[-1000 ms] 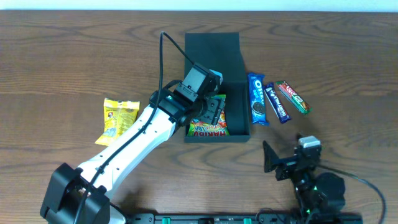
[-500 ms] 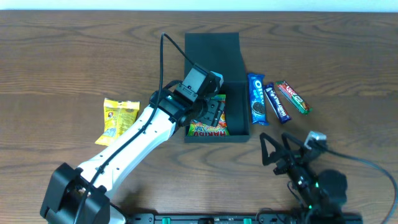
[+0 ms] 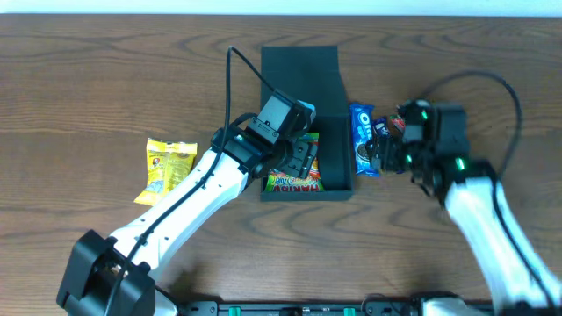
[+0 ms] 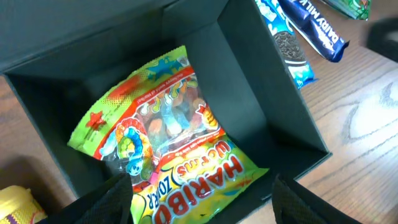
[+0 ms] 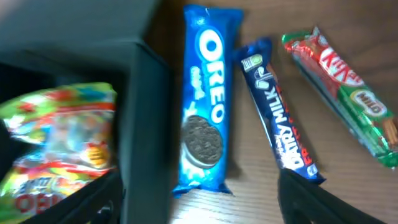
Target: Pack container
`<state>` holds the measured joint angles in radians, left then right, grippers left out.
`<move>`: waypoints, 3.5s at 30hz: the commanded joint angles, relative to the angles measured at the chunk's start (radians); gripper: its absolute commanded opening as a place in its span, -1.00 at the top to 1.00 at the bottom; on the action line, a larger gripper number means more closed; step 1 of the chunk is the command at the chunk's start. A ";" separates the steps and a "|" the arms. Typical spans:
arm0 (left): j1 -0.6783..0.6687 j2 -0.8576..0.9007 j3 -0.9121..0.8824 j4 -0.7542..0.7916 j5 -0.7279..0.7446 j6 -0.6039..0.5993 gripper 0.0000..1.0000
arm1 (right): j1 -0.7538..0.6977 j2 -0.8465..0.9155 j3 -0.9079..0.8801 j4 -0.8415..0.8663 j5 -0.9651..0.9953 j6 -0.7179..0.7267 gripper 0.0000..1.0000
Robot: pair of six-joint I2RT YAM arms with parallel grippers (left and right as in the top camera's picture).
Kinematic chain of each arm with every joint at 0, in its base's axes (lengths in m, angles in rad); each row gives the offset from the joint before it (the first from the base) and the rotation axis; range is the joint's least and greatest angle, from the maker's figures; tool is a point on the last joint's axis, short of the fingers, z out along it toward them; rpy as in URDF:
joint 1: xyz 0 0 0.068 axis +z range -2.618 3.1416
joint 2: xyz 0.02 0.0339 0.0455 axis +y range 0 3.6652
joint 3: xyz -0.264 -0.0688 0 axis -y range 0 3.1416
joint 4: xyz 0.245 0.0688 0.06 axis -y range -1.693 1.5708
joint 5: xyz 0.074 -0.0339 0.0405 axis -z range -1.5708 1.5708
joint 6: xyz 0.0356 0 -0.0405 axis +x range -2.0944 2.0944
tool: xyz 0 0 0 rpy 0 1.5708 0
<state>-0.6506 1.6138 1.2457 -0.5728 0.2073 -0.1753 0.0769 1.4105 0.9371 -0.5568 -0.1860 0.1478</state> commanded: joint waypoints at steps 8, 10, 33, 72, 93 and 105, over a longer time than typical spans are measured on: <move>0.002 -0.014 0.014 -0.003 0.004 0.022 -0.46 | 0.047 0.267 0.116 -0.019 0.040 -0.075 -0.54; 0.002 -0.014 0.014 -0.003 0.004 0.022 -0.47 | 0.055 0.293 0.116 -0.011 0.048 -0.075 -0.55; 0.004 -0.014 0.014 -0.002 0.002 0.023 -0.45 | 0.124 0.409 0.218 -0.053 0.134 -0.067 0.38; 0.162 -0.183 0.011 -0.288 -0.210 0.037 -0.33 | 0.356 0.224 0.328 -0.330 0.111 0.247 -0.37; 0.429 -0.254 -0.262 -0.281 -0.316 -0.015 -0.47 | 0.308 0.145 0.338 -0.366 0.111 0.184 -0.48; 0.546 -0.253 -0.502 -0.005 -0.306 -0.015 -0.73 | 0.308 0.145 0.338 -0.363 0.107 0.142 -0.50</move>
<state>-0.1318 1.3605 0.7757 -0.6052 -0.1295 -0.2020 0.3958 1.5696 1.2514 -0.9207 -0.0849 0.3191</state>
